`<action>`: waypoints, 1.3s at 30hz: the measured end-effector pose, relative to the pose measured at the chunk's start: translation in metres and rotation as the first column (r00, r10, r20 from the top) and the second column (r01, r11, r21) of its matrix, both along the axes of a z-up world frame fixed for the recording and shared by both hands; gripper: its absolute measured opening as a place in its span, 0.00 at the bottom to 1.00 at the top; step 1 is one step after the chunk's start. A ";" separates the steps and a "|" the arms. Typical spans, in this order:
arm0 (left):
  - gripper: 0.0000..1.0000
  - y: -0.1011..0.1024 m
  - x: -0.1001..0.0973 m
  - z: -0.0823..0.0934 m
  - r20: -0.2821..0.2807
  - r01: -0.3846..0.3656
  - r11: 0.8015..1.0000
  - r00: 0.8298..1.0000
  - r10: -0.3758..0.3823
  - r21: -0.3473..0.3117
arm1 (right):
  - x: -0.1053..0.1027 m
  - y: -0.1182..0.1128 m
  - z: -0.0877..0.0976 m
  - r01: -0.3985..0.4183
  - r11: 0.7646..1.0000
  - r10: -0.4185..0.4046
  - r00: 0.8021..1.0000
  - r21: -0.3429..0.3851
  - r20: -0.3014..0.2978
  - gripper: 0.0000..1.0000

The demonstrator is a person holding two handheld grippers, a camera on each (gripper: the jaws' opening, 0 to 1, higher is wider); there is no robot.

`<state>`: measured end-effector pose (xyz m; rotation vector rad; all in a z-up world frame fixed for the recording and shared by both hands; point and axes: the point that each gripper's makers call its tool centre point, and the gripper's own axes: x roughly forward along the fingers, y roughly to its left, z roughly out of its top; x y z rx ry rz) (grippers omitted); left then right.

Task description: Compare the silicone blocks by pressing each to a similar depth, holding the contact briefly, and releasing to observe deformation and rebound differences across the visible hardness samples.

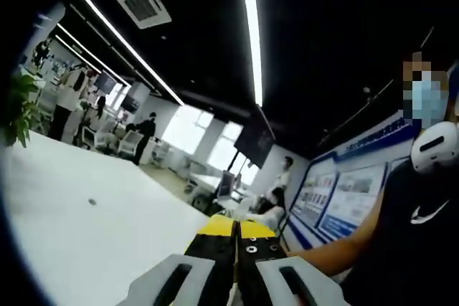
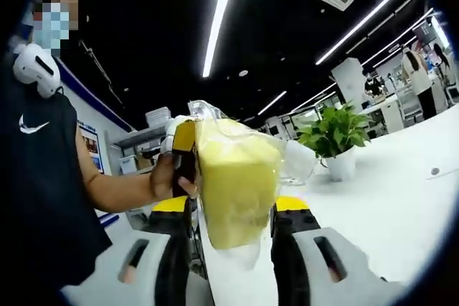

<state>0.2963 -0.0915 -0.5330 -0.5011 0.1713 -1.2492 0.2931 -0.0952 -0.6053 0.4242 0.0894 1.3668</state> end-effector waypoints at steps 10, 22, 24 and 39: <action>0.00 0.004 0.001 -0.011 0.043 -0.034 0.998 0.999 0.031 0.061 | -0.007 0.001 -0.007 -0.052 0.997 0.048 0.995 -0.055 -0.087 0.14; 0.00 0.004 0.001 -0.016 0.081 -0.033 0.992 0.996 0.023 0.120 | -0.009 -0.001 -0.010 -0.072 0.990 0.060 0.993 -0.121 -0.103 0.05; 0.00 0.004 0.000 -0.016 0.082 -0.030 0.992 0.996 0.020 0.123 | -0.009 0.000 -0.010 -0.076 0.988 0.062 0.992 -0.132 -0.106 0.05; 0.01 0.006 0.000 -0.025 0.091 -0.024 0.986 0.996 0.009 0.166 | -0.014 0.002 -0.013 -0.124 0.969 0.103 0.989 -0.212 -0.107 0.01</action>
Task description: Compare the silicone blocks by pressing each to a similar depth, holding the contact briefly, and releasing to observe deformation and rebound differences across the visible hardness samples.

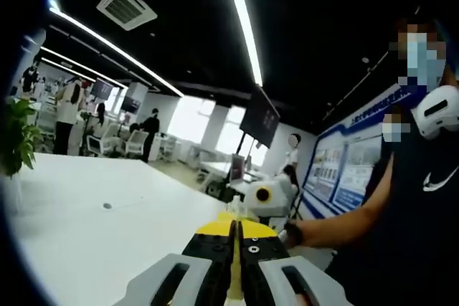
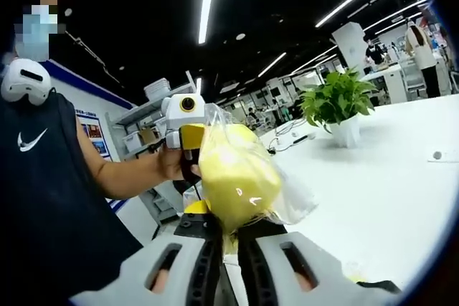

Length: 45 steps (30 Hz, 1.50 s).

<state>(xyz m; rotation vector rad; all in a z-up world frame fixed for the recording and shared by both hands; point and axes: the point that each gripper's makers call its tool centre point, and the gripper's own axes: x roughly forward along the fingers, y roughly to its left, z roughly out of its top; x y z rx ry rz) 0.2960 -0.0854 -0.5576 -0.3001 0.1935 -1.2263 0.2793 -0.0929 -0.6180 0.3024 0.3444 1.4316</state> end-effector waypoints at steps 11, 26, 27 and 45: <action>0.00 0.002 -0.001 -0.004 0.058 -0.016 0.999 0.998 0.014 0.045 | -0.002 0.002 -0.004 -0.021 0.999 0.020 0.999 -0.027 -0.041 0.00; 0.00 0.010 0.005 -0.008 0.072 -0.040 0.996 0.997 0.035 0.078 | 0.000 0.009 -0.007 -0.030 0.998 0.028 0.999 -0.058 -0.044 0.00; 0.00 0.012 0.004 -0.008 0.071 -0.041 0.996 0.997 0.035 0.077 | 0.000 0.011 -0.007 -0.036 0.998 0.033 0.998 -0.052 -0.053 0.00; 0.00 0.016 -0.001 -0.010 0.056 -0.066 0.993 0.997 0.061 0.096 | -0.007 0.015 -0.005 -0.041 0.997 0.038 0.998 -0.063 -0.046 0.02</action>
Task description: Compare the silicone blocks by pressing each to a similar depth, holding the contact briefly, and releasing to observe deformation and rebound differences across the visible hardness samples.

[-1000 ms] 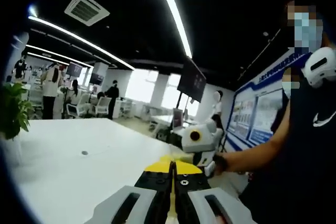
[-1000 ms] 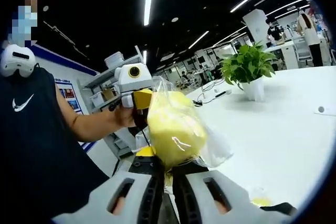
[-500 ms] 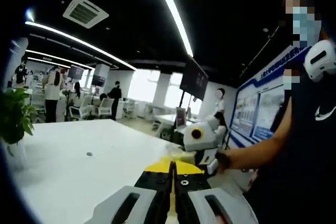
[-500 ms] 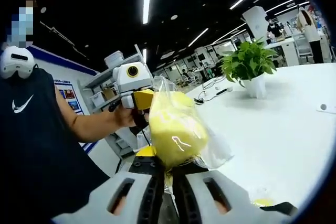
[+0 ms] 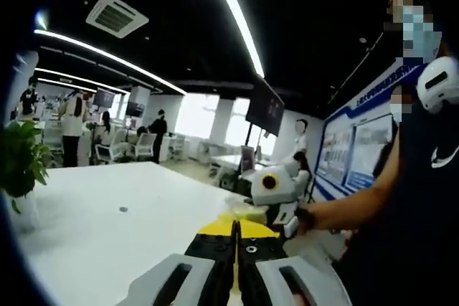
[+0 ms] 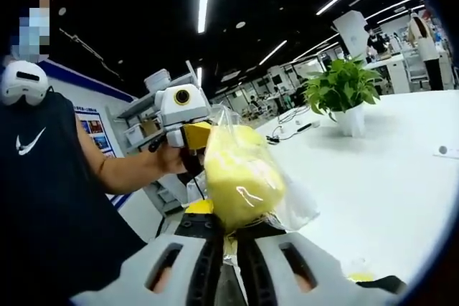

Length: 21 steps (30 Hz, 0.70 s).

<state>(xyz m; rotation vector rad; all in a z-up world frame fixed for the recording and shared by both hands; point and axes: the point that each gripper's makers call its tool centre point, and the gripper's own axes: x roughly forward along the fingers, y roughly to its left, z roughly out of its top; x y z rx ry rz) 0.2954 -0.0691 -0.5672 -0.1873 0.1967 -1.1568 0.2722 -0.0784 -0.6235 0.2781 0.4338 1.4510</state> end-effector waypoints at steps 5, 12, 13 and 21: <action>0.00 0.001 -0.008 0.005 0.013 -0.015 0.999 1.000 0.016 -0.044 | -0.004 -0.002 0.004 -0.004 1.000 0.003 0.999 0.015 0.051 0.04; 0.00 0.001 -0.014 0.018 0.028 -0.024 0.996 0.999 0.026 -0.087 | -0.003 -0.003 0.015 0.030 0.999 -0.033 0.990 0.026 0.140 0.08; 0.00 0.001 -0.014 0.019 0.026 -0.026 0.995 0.999 0.028 -0.091 | -0.004 -0.003 0.016 0.031 0.999 -0.035 0.989 0.028 0.142 0.09; 0.00 -0.004 -0.019 0.027 0.038 -0.018 0.995 0.999 0.022 -0.098 | 0.001 -0.003 0.019 0.074 0.996 -0.080 0.979 0.041 0.189 0.41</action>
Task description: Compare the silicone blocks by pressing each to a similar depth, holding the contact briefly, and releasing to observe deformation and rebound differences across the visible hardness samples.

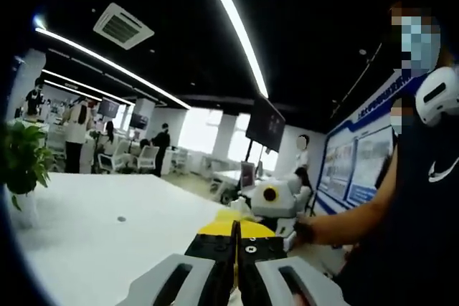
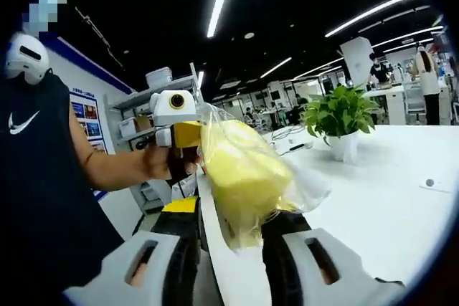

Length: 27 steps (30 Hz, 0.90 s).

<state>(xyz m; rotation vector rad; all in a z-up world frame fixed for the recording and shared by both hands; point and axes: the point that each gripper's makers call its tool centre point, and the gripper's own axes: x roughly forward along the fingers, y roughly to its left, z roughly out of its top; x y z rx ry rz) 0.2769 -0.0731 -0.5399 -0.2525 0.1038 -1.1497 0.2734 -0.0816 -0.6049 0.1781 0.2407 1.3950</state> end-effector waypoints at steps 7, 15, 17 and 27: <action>0.00 0.003 0.005 0.001 -0.007 -0.020 1.000 1.000 0.020 -0.006 | 0.010 -0.010 -0.010 0.093 0.994 -0.092 0.995 -0.052 0.029 0.74; 0.00 0.003 0.009 0.017 -0.068 0.001 0.993 0.998 -0.009 -0.114 | 0.025 -0.030 -0.005 0.186 0.981 -0.182 0.980 -0.048 0.076 0.96; 0.00 0.006 0.015 0.015 -0.082 -0.021 0.993 0.997 0.012 -0.114 | 0.035 -0.041 -0.006 0.243 0.968 -0.237 0.966 -0.058 0.104 0.96; 0.00 0.021 0.033 0.001 -0.133 -0.080 0.992 0.989 0.067 -0.094 | 0.053 -0.122 -0.036 0.457 0.881 -0.432 0.884 -0.127 0.180 0.96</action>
